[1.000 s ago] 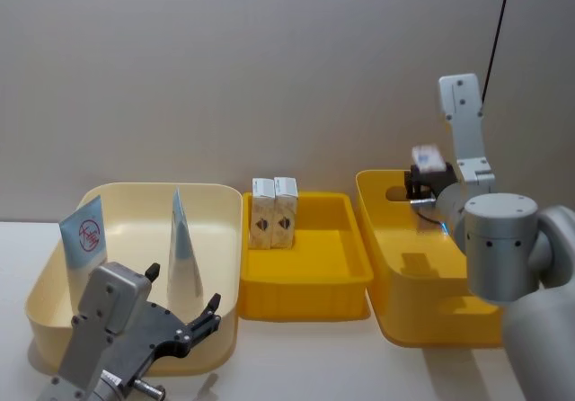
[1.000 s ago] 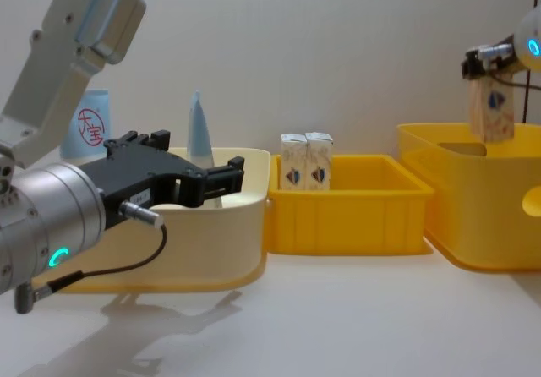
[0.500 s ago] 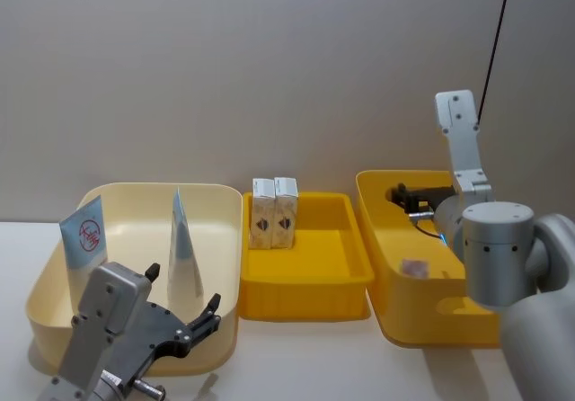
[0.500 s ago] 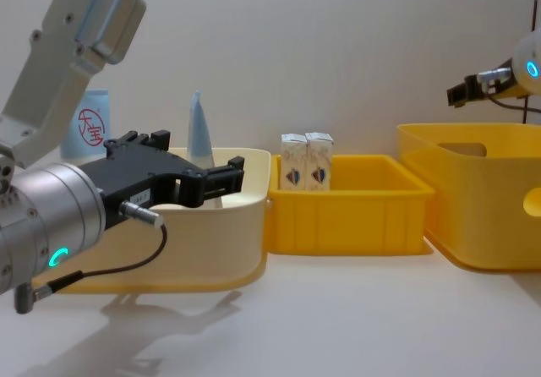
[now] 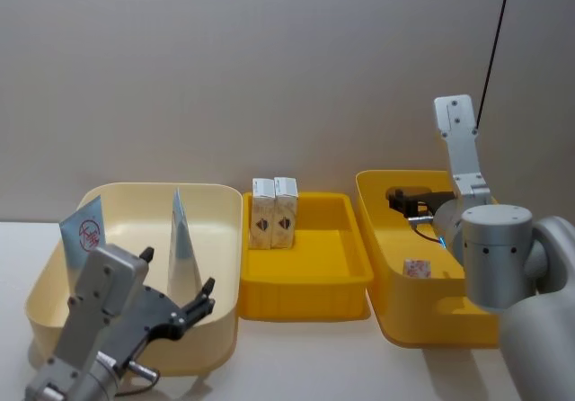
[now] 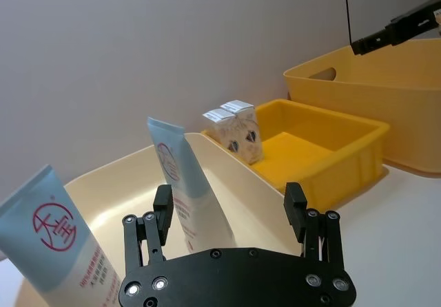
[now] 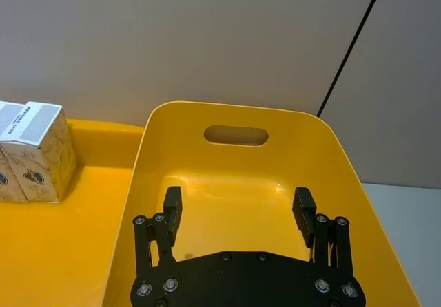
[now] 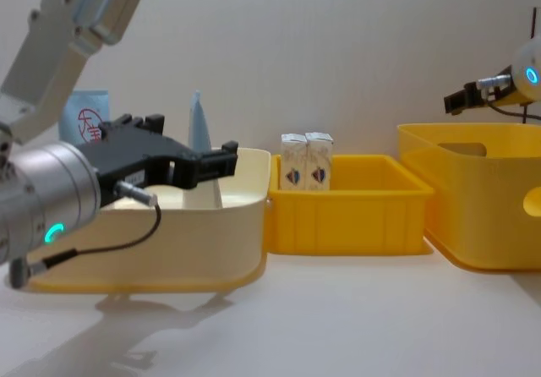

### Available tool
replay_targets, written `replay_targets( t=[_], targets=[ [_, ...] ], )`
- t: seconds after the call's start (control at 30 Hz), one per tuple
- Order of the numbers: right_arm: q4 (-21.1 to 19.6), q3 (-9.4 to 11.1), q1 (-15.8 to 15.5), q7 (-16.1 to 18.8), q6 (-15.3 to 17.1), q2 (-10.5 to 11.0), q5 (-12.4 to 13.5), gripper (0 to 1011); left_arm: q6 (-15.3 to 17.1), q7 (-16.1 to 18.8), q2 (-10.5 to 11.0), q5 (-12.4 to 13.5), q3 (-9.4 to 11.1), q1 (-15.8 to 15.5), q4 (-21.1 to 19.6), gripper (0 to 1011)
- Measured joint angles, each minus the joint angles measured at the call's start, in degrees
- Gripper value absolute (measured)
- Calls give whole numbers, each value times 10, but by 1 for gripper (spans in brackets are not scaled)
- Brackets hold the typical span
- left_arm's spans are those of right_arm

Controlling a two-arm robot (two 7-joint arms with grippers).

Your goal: Bimanual collaborative sorting of washing and personal care products

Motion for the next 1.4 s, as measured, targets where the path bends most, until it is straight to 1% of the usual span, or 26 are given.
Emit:
replay_targets(
  t=[0.23,0.47,0.57,0.8,0.87,1.17,1.4],
  targets=[
    [1,0,0,0,1,0,0,1001,8,-5,-3,1,-7,-17,2,1003],
    [2,1,0,1,1,0,0,1001,11,-18,-16,-13,-14,-33,21,1003],
    [3,1,0,1,1,0,0,1001,12,-31,-25,-26,-17,-43,38,1003],
    [3,1,0,1,1,0,0,1001,13,-55,-41,-44,-19,-63,71,1003],
    [3,1,0,1,1,0,0,1001,13,-64,-47,-50,-20,-72,88,1003],
    [3,1,0,1,1,0,0,1001,17,-71,-58,-50,-20,-90,114,1003],
    [3,1,0,1,1,0,0,1001,21,-74,-64,-39,-16,-108,137,1003]
  ],
)
